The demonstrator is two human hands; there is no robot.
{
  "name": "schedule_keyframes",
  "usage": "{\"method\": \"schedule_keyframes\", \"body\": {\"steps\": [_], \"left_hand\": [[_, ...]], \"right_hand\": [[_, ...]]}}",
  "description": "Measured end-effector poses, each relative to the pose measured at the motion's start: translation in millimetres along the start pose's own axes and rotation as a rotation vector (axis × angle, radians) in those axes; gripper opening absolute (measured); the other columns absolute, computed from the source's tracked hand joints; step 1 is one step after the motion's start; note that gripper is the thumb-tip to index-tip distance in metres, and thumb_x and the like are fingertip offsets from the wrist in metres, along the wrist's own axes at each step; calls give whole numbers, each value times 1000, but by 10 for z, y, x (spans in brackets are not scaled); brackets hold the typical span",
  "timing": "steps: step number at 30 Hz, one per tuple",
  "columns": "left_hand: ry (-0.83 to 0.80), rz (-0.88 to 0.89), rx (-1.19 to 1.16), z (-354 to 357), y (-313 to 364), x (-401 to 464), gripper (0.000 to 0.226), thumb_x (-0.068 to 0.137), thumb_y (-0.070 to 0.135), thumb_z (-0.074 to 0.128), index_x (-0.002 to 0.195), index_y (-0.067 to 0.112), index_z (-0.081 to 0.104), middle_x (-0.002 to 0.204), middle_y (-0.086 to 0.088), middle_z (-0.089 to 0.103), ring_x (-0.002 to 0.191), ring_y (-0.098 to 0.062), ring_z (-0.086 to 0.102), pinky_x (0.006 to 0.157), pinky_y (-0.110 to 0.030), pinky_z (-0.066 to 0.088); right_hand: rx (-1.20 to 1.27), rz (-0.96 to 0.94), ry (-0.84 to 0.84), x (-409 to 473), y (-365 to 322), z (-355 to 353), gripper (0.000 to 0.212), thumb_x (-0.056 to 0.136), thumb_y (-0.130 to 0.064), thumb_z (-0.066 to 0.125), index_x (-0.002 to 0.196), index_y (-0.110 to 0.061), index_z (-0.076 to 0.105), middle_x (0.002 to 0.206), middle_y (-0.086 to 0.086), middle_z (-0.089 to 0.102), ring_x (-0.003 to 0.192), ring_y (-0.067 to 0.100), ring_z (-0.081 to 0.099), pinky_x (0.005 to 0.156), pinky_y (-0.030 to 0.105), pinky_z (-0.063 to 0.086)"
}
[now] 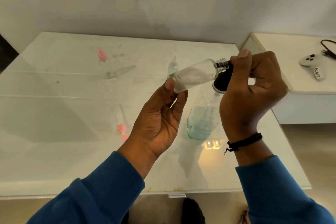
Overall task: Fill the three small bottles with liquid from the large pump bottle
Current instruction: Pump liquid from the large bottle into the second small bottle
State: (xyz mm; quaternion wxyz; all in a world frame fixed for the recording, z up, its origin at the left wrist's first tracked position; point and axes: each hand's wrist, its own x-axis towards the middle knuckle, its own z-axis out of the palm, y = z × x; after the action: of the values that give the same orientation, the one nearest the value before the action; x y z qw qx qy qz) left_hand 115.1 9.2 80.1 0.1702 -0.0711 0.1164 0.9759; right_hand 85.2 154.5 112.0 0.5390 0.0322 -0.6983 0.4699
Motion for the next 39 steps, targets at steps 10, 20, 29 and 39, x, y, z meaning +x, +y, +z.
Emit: {"method": "schedule_keyframes", "body": {"steps": [10, 20, 29, 39], "left_hand": [[8, 9, -19, 13, -14, -16, 69, 53, 4, 93, 118, 0, 69, 117, -18, 70, 95, -26, 72, 66, -26, 61], [11, 10, -7, 21, -17, -23, 59, 55, 6, 90, 111, 1, 72, 114, -17, 71, 92, -24, 72, 65, -24, 60], [22, 21, 3, 25, -13, -30, 71, 56, 8, 89, 123, 2, 67, 120, -17, 69, 96, -24, 72, 66, -24, 60], [38, 25, -8, 34, -35, -35, 62, 60, 9, 84, 119, 1, 68, 113, -17, 71, 89, -24, 73, 62, -24, 60]], "right_hand": [[33, 5, -4, 11, 14, 8, 35, 97, 0, 59, 62, 1, 56, 62, 11, 51, 61, 16, 46, 61, 17, 37], [26, 32, -10, 33, 1, 3, 36, 97, 0, 60, 62, 5, 58, 61, 17, 54, 59, 24, 48, 59, 19, 38], [10, 36, 1, 31, 7, 9, 35, 96, -1, 61, 62, 6, 55, 61, 20, 52, 57, 31, 49, 55, 28, 41], [29, 32, 0, 34, 8, 4, 36, 96, 0, 61, 61, 5, 56, 61, 19, 52, 59, 26, 47, 58, 21, 38]]}}
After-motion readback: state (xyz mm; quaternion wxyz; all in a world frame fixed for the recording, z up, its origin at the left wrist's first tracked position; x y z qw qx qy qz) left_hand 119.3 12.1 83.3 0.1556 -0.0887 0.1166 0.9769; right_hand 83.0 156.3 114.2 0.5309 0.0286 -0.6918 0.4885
